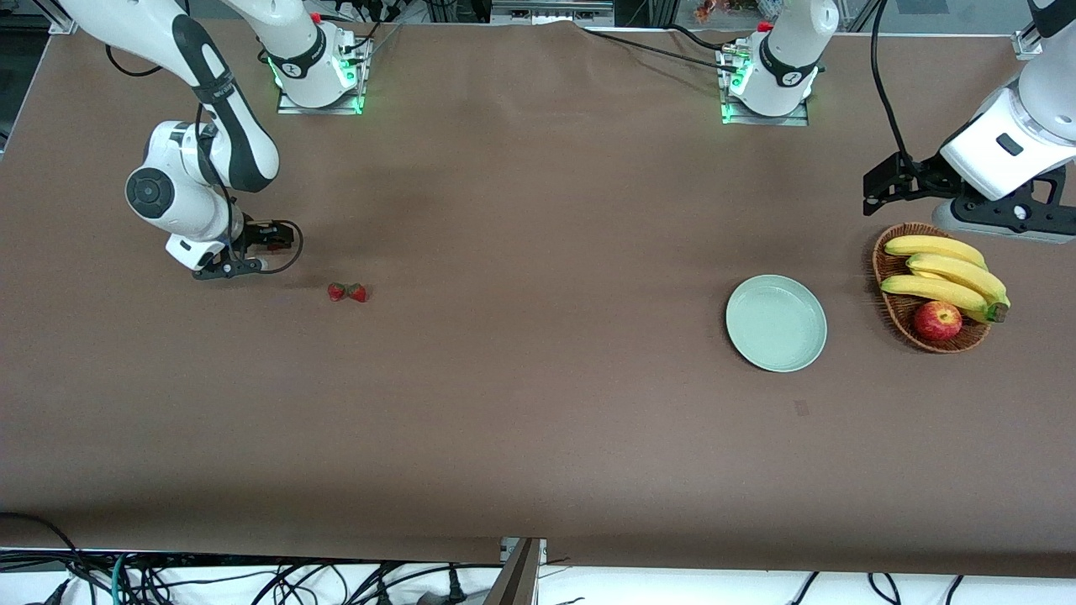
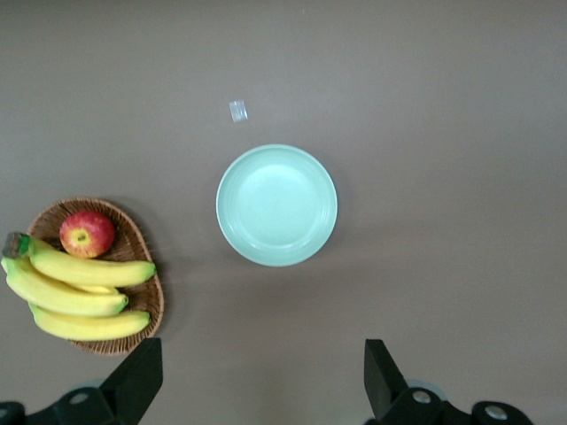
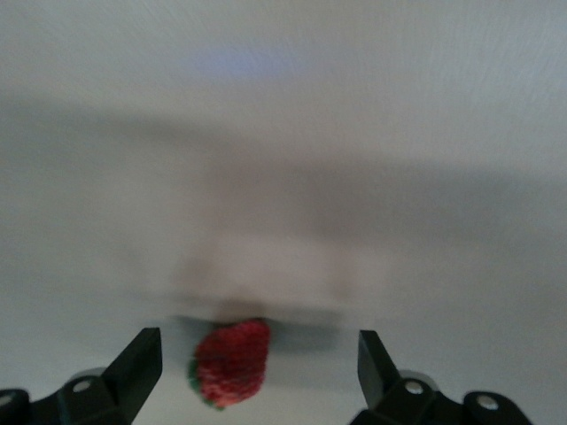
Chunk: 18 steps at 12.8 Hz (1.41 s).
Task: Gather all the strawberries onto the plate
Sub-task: 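Lower the right gripper and grasp one strawberry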
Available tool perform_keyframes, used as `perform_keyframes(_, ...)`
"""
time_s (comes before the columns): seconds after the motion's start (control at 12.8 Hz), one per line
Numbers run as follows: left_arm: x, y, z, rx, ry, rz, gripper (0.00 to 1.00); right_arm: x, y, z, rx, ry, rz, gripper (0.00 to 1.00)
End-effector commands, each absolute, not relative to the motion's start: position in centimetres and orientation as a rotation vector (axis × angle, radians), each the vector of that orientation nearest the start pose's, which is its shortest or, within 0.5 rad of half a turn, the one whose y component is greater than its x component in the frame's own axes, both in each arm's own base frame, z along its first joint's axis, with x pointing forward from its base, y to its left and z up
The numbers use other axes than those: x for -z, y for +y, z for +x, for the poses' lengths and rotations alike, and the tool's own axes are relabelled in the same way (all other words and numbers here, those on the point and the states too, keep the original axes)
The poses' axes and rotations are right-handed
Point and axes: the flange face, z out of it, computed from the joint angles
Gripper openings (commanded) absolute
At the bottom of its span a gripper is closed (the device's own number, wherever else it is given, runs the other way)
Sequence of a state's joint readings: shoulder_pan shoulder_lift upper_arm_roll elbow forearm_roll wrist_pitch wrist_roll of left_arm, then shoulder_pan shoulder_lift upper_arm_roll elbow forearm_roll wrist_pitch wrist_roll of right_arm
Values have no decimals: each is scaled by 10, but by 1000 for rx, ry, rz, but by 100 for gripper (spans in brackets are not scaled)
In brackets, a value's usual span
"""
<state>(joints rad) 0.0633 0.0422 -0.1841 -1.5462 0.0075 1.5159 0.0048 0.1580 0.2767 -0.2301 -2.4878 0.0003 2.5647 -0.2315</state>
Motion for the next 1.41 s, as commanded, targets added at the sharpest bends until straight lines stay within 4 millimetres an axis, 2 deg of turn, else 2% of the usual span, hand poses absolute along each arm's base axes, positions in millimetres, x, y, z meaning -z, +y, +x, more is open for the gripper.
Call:
perform_keyframes(0.0, -614, -64, 556, -152, 224, -3119, 100, -168, -43, 438, -304, -271, -3142, 79)
perform_keyframes(0.23, -614, -64, 554, -164, 222, -3118, 100, -167, -43, 438, -309, -264, -3141, 57)
perform_keyframes(0.55, -612, -62, 554, -176, 231, -3117, 100, -171, -42, 440, -298, -248, -3141, 8)
perform_keyframes(0.63, -611, -61, 554, -180, 229, -3117, 100, -176, -40, 443, -281, -253, -3140, 1)
perform_keyframes(0.78, -610, -61, 554, -190, 229, -3116, 100, -194, -21, 455, -274, -268, -3131, 1)
perform_keyframes(0.86, -610, -61, 552, -202, 229, -3115, 100, -208, -5, 466, -276, -258, -3128, 1)
perform_keyframes(1.02, -609, -60, 552, -207, 229, -3115, 100, -246, 41, 503, -300, -232, -3127, 1)
perform_keyframes(1.25, -609, -59, 552, -209, 224, -3115, 100, -317, 136, 549, -260, -202, -3083, 1)
perform_keyframes(1.33, -609, -58, 552, -209, 219, -3115, 100, -329, 166, 561, -248, -172, -3065, 1)
